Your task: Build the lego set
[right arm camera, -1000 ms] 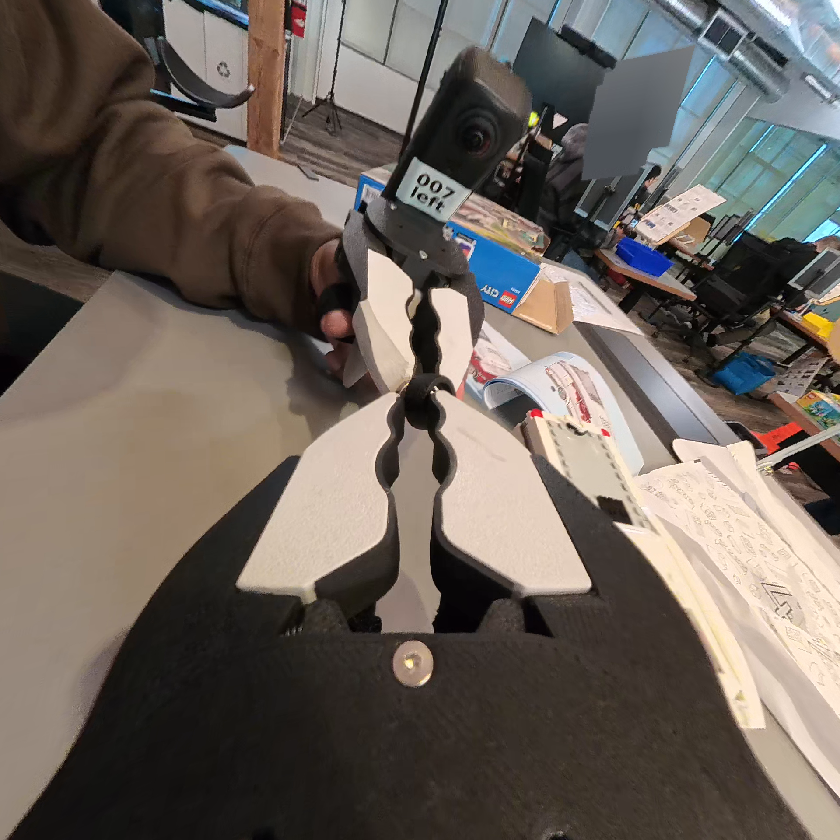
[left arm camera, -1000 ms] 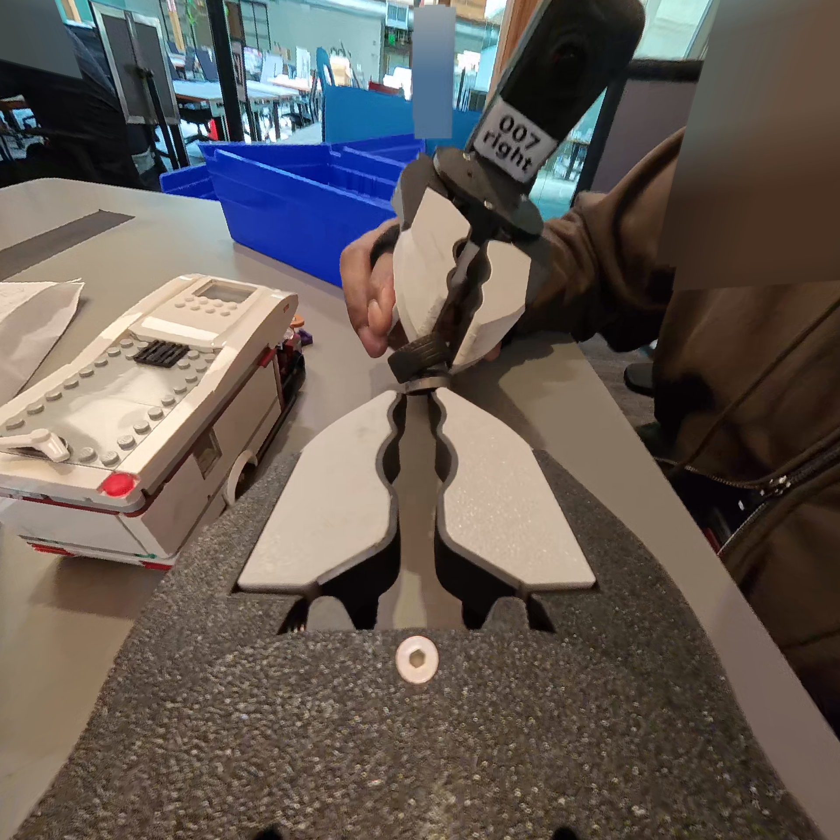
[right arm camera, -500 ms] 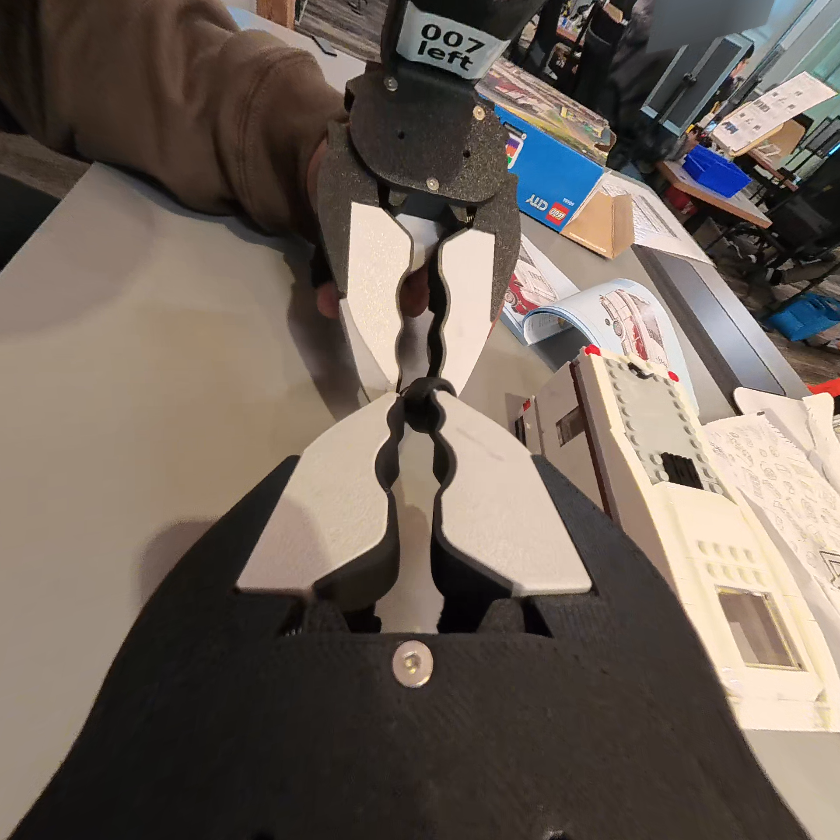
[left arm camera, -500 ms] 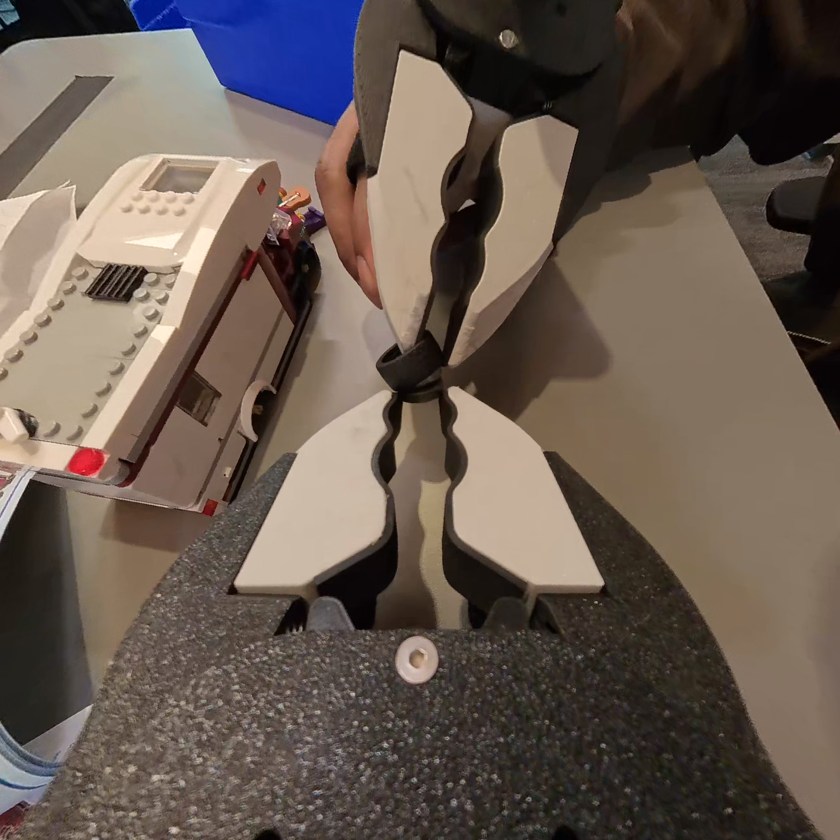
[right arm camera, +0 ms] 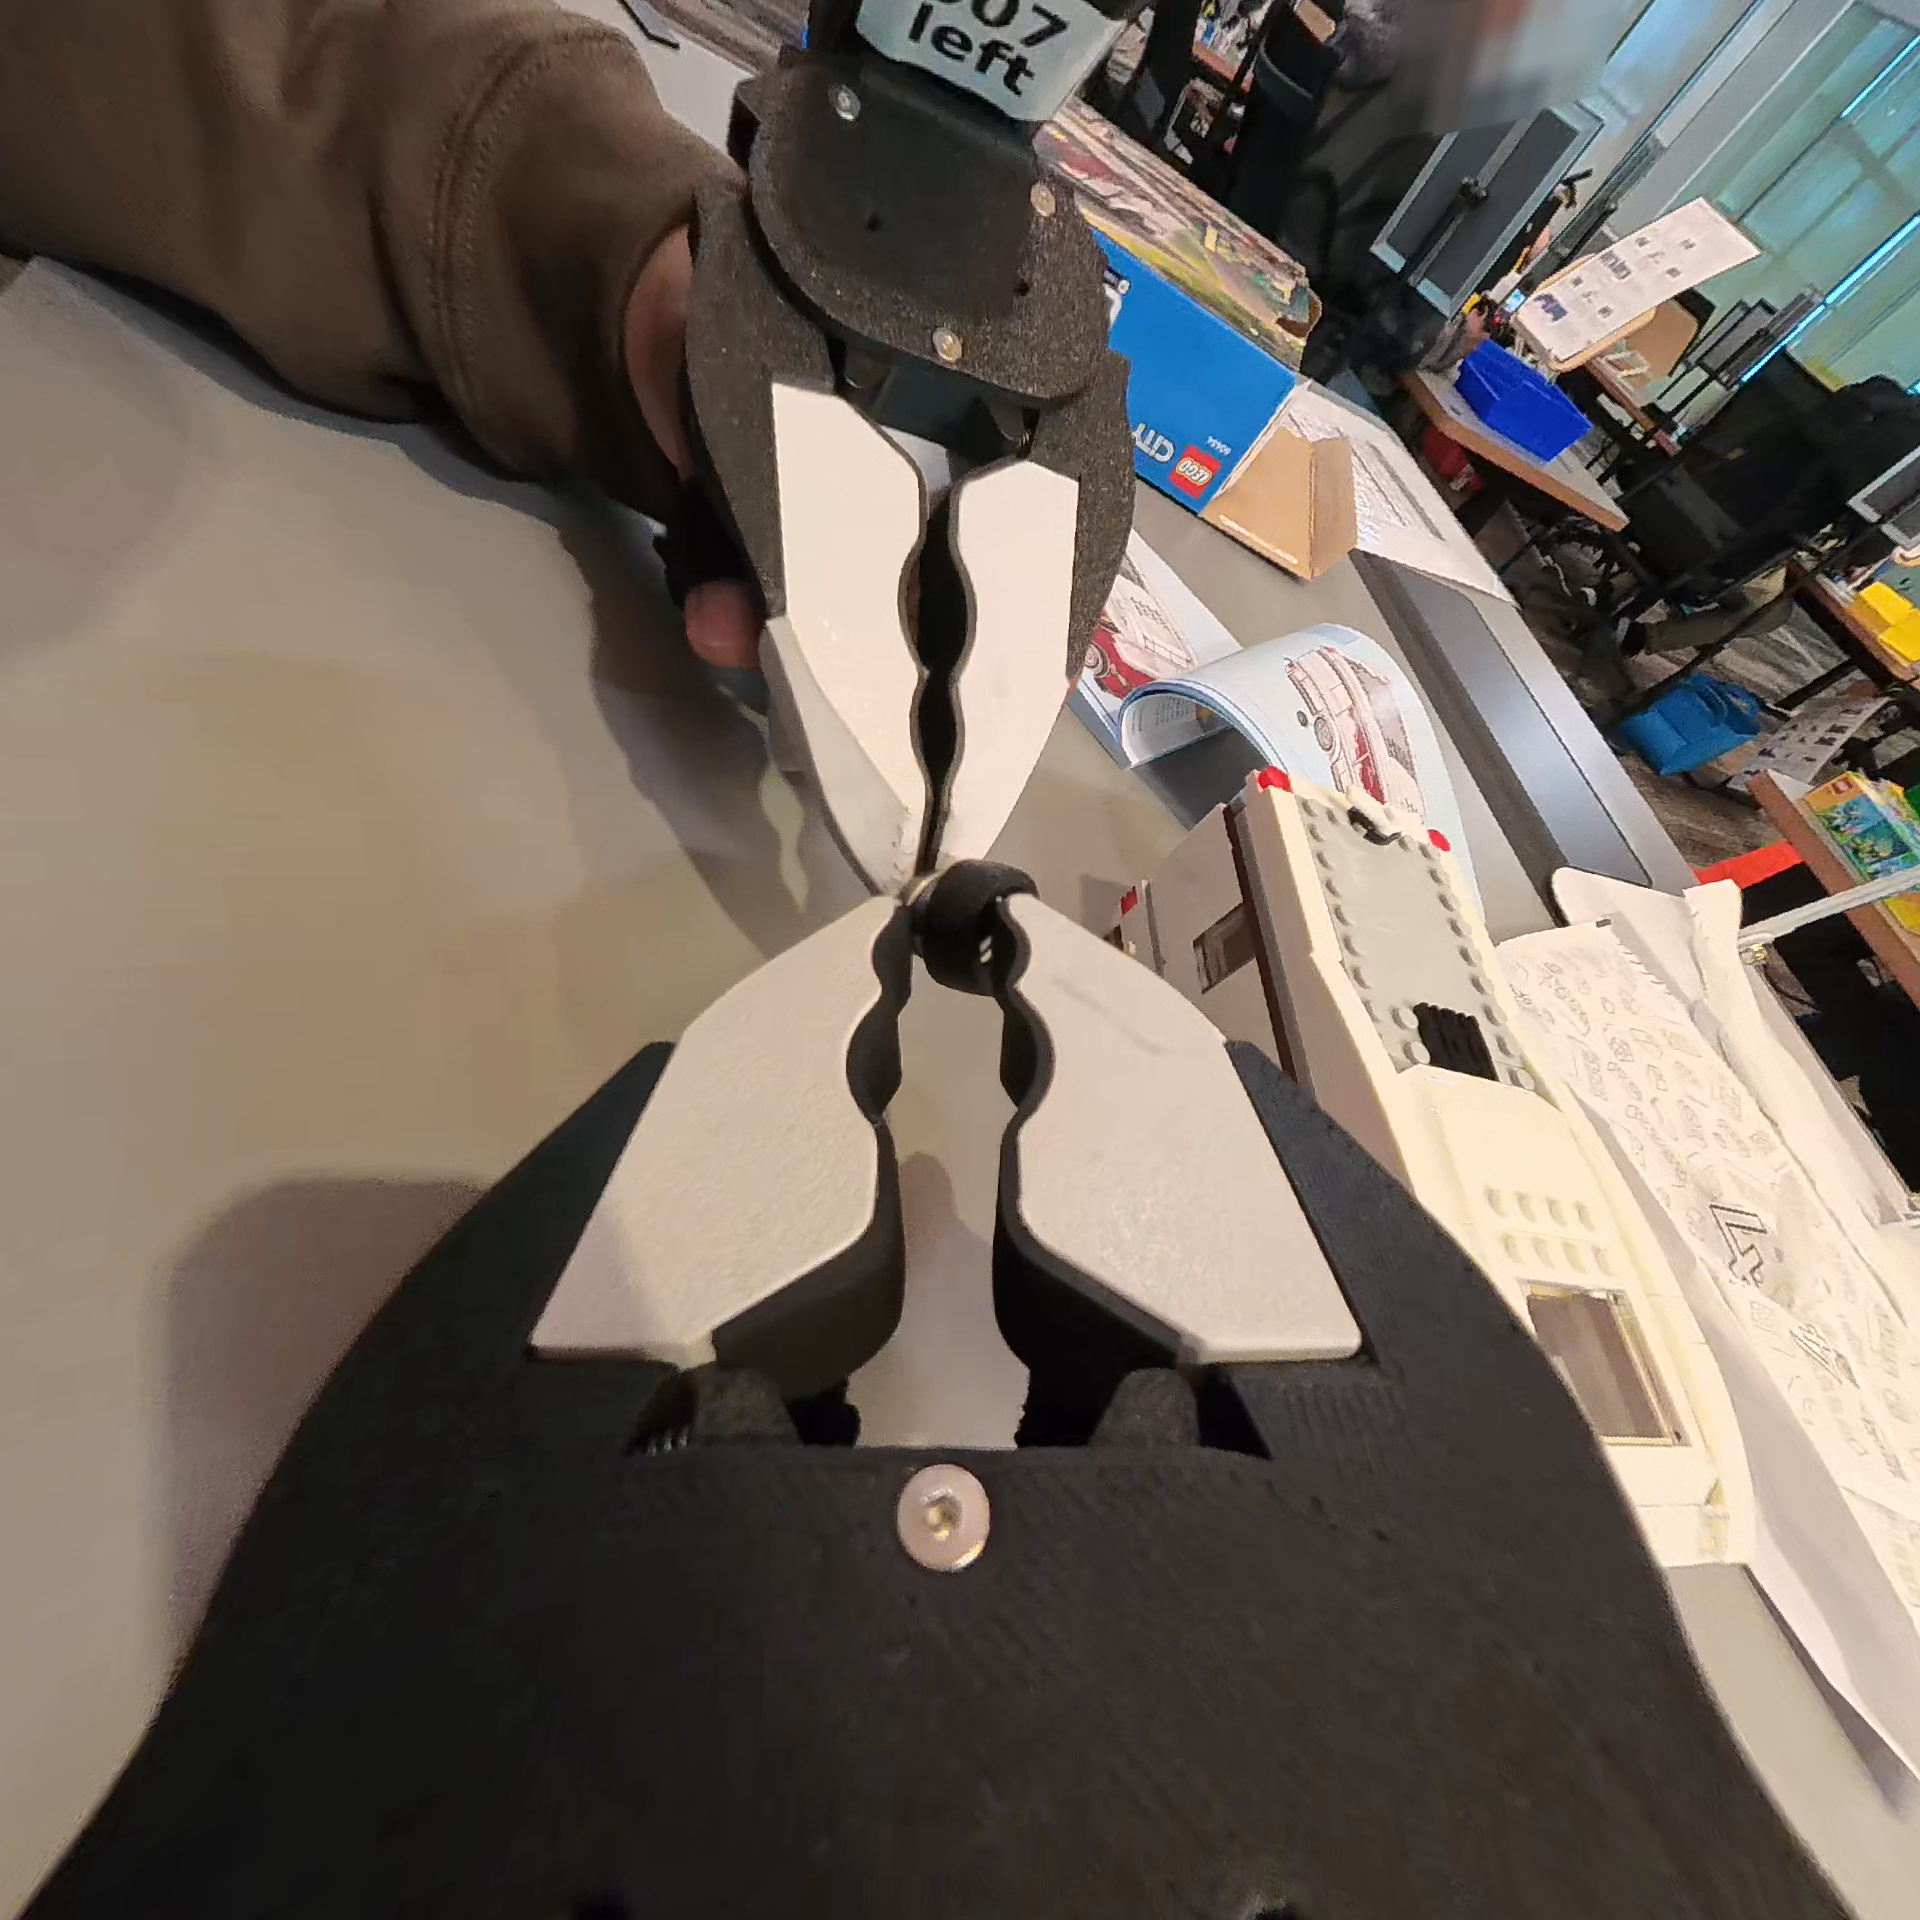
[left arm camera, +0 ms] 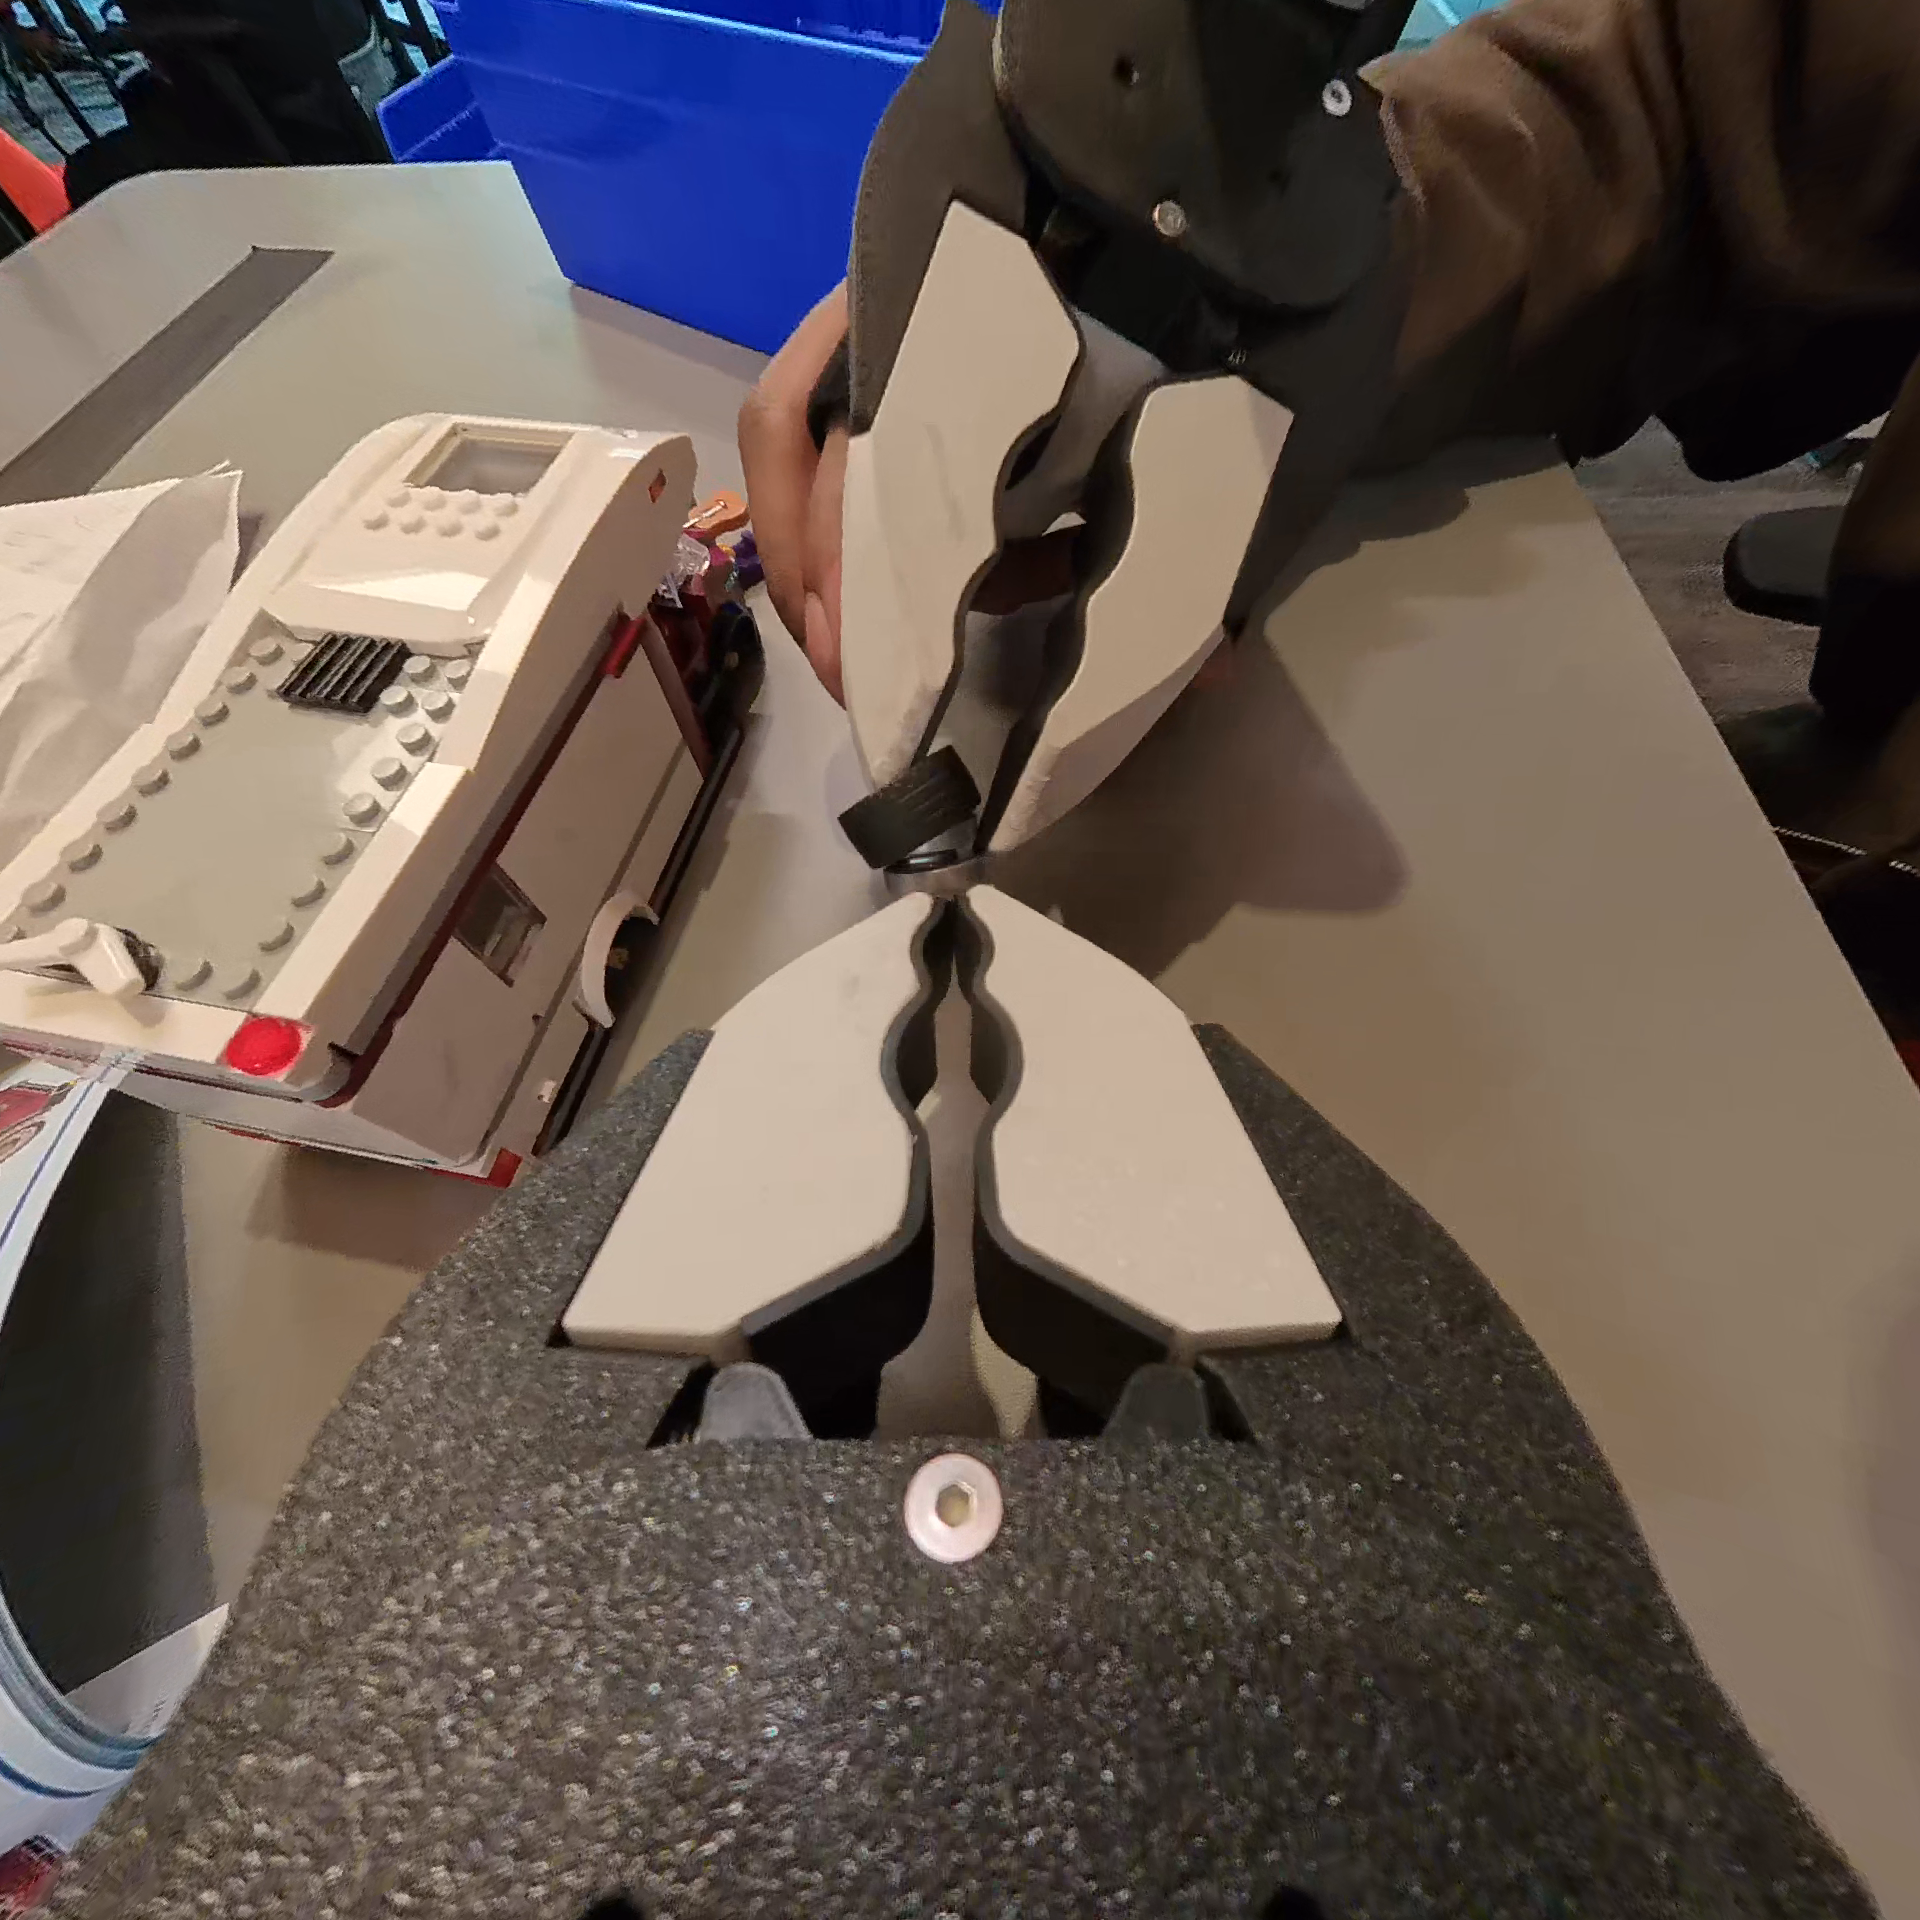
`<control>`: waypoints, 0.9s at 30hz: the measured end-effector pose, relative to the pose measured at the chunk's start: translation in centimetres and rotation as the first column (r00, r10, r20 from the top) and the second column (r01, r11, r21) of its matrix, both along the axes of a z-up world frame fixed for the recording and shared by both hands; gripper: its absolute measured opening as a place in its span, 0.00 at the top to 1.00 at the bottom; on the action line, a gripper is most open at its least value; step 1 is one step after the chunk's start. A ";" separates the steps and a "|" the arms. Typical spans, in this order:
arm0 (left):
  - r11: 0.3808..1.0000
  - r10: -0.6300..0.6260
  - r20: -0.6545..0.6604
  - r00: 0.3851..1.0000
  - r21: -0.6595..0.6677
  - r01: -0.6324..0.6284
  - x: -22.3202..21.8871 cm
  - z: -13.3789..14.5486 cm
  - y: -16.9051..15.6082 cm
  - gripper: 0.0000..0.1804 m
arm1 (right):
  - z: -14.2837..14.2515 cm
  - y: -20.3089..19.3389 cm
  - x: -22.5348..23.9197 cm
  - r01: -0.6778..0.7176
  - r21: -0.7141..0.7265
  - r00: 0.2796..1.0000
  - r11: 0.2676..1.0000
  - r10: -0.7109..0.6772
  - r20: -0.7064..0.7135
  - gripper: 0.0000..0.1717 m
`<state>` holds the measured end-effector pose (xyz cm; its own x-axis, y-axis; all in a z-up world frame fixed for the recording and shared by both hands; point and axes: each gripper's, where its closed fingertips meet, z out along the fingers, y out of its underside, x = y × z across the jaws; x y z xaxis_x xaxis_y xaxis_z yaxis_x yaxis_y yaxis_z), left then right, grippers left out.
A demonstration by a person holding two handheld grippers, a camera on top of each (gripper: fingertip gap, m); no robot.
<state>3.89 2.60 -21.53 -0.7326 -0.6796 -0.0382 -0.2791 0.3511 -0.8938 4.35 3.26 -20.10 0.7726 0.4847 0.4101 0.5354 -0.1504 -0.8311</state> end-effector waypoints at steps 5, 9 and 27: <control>1.000 0.002 -0.007 1.000 -0.023 -0.002 0.0 0.2 0.0 0.90 | 0.8 -0.1 -0.1 -0.007 0.022 0.999 1.000 0.008 -0.037 0.92; 0.981 -0.025 -0.037 0.999 -0.191 0.017 -0.2 1.7 -0.5 0.87 | 1.8 -0.4 -0.4 -0.048 0.043 0.988 0.998 0.053 -0.146 0.92; 0.980 0.058 -0.159 0.986 -0.182 -0.087 0.7 0.3 0.6 0.90 | -3.0 -1.3 0.2 -0.065 -0.152 0.984 0.986 0.089 0.152 0.90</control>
